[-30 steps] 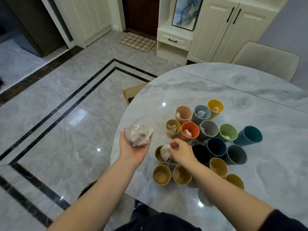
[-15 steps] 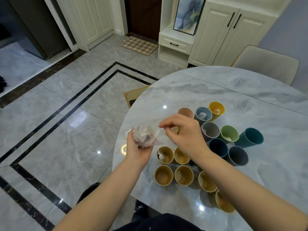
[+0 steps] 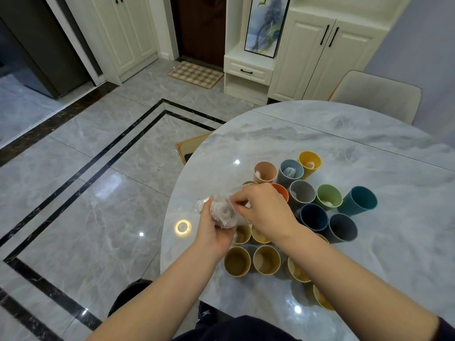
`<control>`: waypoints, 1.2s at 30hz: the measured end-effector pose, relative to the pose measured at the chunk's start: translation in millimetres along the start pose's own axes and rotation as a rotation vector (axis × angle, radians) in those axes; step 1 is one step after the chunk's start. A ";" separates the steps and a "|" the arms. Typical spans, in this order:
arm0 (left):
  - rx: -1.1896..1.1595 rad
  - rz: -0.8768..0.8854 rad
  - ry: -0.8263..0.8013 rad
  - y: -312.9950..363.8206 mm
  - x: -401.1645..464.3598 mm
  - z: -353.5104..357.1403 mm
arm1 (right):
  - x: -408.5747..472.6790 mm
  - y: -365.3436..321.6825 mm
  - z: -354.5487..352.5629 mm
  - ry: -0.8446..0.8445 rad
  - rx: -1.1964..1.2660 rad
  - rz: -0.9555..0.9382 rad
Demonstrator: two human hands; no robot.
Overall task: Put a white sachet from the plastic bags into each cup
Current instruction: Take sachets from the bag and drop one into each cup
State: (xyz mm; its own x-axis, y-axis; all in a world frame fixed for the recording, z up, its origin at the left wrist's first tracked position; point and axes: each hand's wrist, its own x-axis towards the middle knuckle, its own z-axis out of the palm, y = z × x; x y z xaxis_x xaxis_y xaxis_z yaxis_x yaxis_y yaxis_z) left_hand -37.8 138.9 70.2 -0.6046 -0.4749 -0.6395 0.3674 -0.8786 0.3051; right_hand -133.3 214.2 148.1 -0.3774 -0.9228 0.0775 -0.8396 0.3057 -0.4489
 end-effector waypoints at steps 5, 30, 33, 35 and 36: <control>-0.051 -0.039 -0.002 -0.6 4.3 2.3 | -4.6 12.6 -10.0 0.117 0.409 0.163; -0.126 -0.046 0.166 16.8 18.6 -12.9 | -42.4 102.9 60.9 -0.087 0.381 0.680; -0.115 -0.051 0.150 13.9 17.2 -7.5 | -34.8 95.2 44.9 0.006 0.430 0.625; -0.105 -0.055 0.135 13.5 17.2 -4.9 | -29.0 83.8 29.0 0.149 0.482 0.571; -0.103 -0.059 0.132 13.3 17.5 -3.6 | -26.4 76.3 19.9 0.231 0.488 0.532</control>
State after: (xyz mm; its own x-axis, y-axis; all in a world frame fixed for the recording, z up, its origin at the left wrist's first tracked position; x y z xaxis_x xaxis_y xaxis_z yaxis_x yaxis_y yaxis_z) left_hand -40.9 119.1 60.5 -0.5318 -0.4057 -0.7434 0.4085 -0.8918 0.1945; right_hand -179.7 257.2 94.0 -0.8005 -0.5911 -0.0991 -0.2738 0.5077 -0.8169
